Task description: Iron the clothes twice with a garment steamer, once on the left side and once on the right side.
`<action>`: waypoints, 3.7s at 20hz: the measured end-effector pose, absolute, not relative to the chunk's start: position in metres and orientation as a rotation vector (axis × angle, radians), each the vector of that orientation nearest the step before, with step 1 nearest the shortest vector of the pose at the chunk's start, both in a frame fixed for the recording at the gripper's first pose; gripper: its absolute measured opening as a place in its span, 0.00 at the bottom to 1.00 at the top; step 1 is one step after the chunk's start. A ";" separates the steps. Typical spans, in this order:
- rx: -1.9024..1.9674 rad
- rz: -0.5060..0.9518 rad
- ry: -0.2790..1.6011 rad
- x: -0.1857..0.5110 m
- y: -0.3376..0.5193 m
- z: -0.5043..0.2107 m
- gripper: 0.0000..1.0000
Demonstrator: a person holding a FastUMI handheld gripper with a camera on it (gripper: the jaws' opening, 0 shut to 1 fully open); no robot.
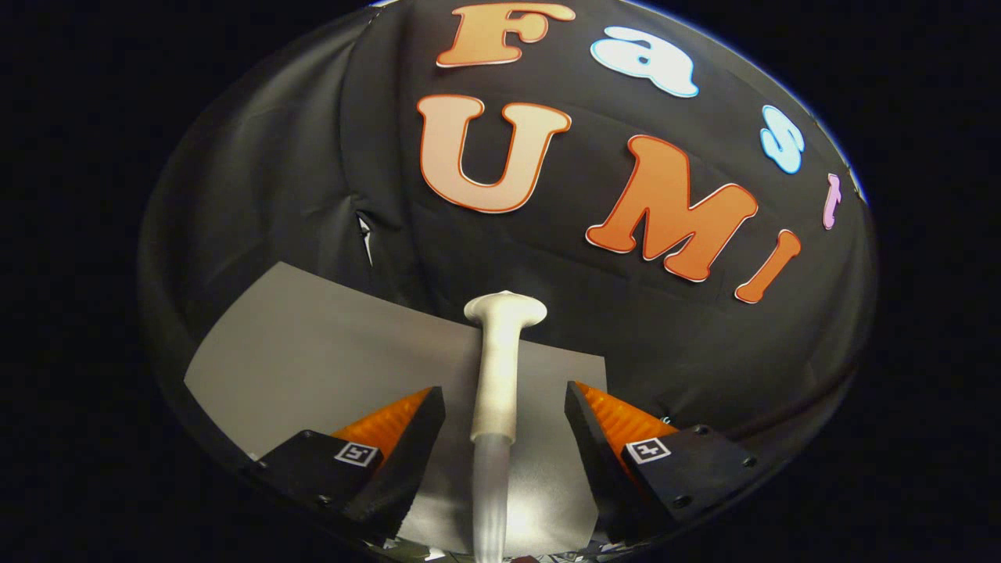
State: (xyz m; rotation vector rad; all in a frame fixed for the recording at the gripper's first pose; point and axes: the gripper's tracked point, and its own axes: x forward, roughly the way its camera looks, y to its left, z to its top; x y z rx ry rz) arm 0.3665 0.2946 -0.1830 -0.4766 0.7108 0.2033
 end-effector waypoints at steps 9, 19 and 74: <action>-0.303 0.194 0.900 0.394 0.297 -0.252 0.78; -0.248 0.268 0.785 0.363 0.292 -0.214 0.41; -0.061 0.225 -0.100 0.137 -0.051 0.041 0.39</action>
